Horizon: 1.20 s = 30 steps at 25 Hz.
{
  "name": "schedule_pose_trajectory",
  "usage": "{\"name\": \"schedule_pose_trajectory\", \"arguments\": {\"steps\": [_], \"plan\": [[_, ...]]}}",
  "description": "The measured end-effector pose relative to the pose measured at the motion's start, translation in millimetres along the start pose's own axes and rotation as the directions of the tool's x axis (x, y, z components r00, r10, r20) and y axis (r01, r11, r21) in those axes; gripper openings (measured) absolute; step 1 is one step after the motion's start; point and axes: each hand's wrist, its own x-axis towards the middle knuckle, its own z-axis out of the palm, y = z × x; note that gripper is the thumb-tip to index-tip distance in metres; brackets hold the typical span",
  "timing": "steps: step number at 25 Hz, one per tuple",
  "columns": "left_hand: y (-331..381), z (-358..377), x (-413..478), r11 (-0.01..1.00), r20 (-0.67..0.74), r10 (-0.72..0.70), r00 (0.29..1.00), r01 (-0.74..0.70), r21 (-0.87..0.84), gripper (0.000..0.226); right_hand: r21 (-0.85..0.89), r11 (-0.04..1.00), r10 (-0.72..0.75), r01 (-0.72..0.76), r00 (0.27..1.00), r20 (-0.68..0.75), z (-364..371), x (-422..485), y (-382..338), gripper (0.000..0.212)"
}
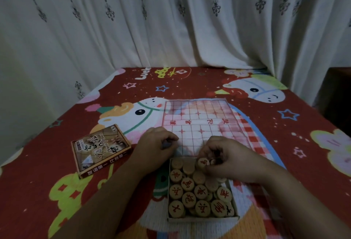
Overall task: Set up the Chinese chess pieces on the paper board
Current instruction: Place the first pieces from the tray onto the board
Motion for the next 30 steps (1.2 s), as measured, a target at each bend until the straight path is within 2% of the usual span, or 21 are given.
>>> {"name": "schedule_pose_trajectory", "arguments": {"steps": [3,6,8,10,13,17,19,21,24,30], "plan": [[-3.3,-1.0,0.8,0.999,0.0,0.013,1.0,-0.012,0.042,0.019,0.127,0.992,0.022,0.001,0.984,-0.178,-10.6,-3.5,8.1,0.014],[-4.6,-0.7,1.4,0.996,0.094,-0.019,0.995,0.011,0.086,0.034,0.167,0.983,0.134,-0.079,0.928,-0.349,-29.9,-9.3,28.6,0.015],[-3.2,0.9,2.0,0.985,0.194,-0.096,0.976,0.066,0.157,0.042,0.194,0.972,0.196,-0.135,0.917,-0.346,-36.2,-13.3,40.6,0.016],[-0.8,2.4,3.8,0.968,0.292,-0.164,0.942,0.097,0.231,0.047,0.14,0.973,0.219,-0.185,0.929,-0.299,-37.4,-13.4,49.3,0.015],[0.5,3.7,7.4,0.952,0.355,-0.217,0.909,0.118,0.281,0.051,0.1,0.975,0.221,-0.2,0.935,-0.277,-36.6,-8.8,54.3,0.012],[-1.8,2.4,8.8,0.953,0.366,-0.233,0.901,0.136,0.27,0.051,0.126,0.978,0.202,-0.169,0.923,-0.328,-36.9,-8.6,59.2,0.017],[-3.0,1.2,7.1,0.964,0.343,-0.215,0.915,0.142,0.224,0.051,0.157,0.975,0.204,-0.154,0.903,-0.379,-37.9,-12.2,58.4,0.023],[-3.7,-0.3,5.8,0.975,0.305,-0.2,0.931,0.157,0.159,0.051,0.174,0.979,0.167,-0.103,0.898,-0.408,-36.6,-15.0,55.8,0.021],[-4.0,-2.1,4.2,0.979,0.281,-0.19,0.941,0.16,0.124,0.052,0.077,0.995,0.094,-0.071,0.927,-0.364,-30.2,-14.0,51.7,0.016],[-6.0,1.0,3.9,0.975,0.31,-0.198,0.93,0.153,0.163,0.05,-0.087,0.989,0.081,-0.116,0.94,-0.332,-26.5,-12.1,57.3,0.019]]}}
